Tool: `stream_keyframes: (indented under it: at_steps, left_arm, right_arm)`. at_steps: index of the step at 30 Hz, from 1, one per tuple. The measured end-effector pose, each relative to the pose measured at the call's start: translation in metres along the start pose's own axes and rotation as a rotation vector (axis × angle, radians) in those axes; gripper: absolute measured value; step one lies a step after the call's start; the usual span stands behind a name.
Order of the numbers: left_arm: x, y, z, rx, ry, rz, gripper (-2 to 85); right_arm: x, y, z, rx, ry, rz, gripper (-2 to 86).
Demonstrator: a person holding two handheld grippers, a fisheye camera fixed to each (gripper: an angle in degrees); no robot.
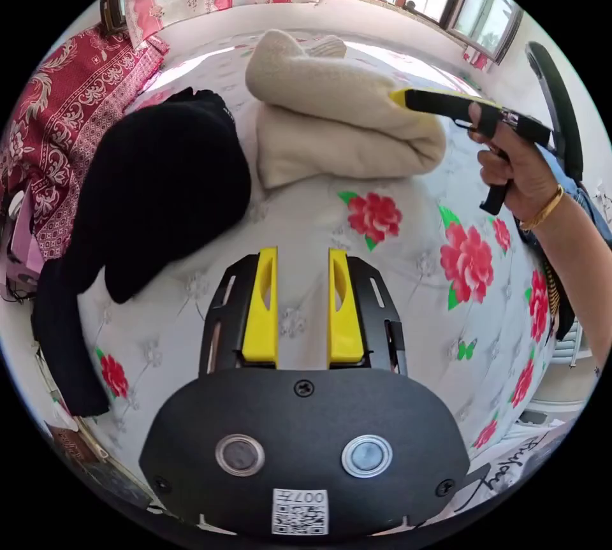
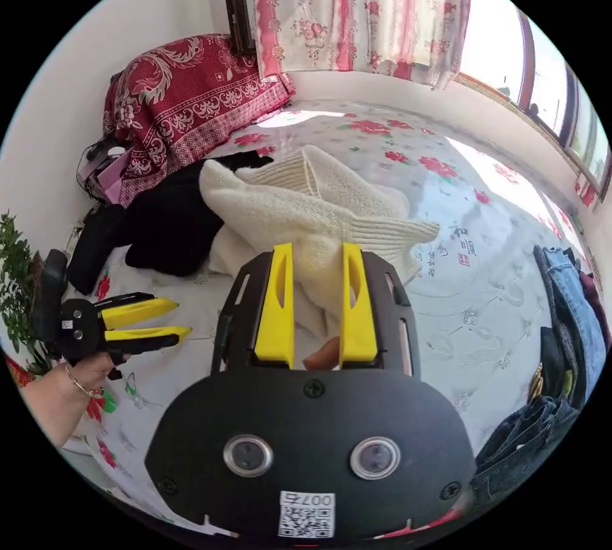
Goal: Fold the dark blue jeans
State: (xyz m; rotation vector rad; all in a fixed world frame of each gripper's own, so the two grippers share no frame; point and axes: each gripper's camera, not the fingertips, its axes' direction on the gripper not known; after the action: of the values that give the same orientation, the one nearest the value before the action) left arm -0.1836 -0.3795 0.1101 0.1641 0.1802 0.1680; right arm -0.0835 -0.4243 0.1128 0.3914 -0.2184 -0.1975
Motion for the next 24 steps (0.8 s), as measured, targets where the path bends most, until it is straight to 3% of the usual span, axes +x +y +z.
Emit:
stream_keyframes:
  at_steps: [4, 7, 15, 20, 24]
  left_arm:
    - [0.023, 0.096, -0.023, -0.072, -0.047, -0.016, 8.8]
    - [0.039, 0.152, -0.043, -0.156, -0.019, -0.065, 6.6]
    - [0.095, 0.199, -0.077, -0.25, 0.105, 0.008, 6.4]
    - [0.122, 0.189, -0.102, -0.199, 0.179, 0.043, 6.5]
    - [0.13, 0.191, -0.115, -0.202, 0.204, 0.058, 6.6]
  right_arm:
    - [0.016, 0.095, -0.059, -0.045, 0.015, 0.076, 9.3]
    - [0.046, 0.174, -0.128, -0.136, 0.244, 0.1, 9.9]
    - [0.17, 0.245, -0.387, -0.164, 1.146, 0.251, 11.9]
    - [0.261, 0.251, -0.454, -0.277, 1.233, 0.453, 11.9]
    - [0.345, 0.289, -0.454, -0.548, 1.046, 0.783, 6.7]
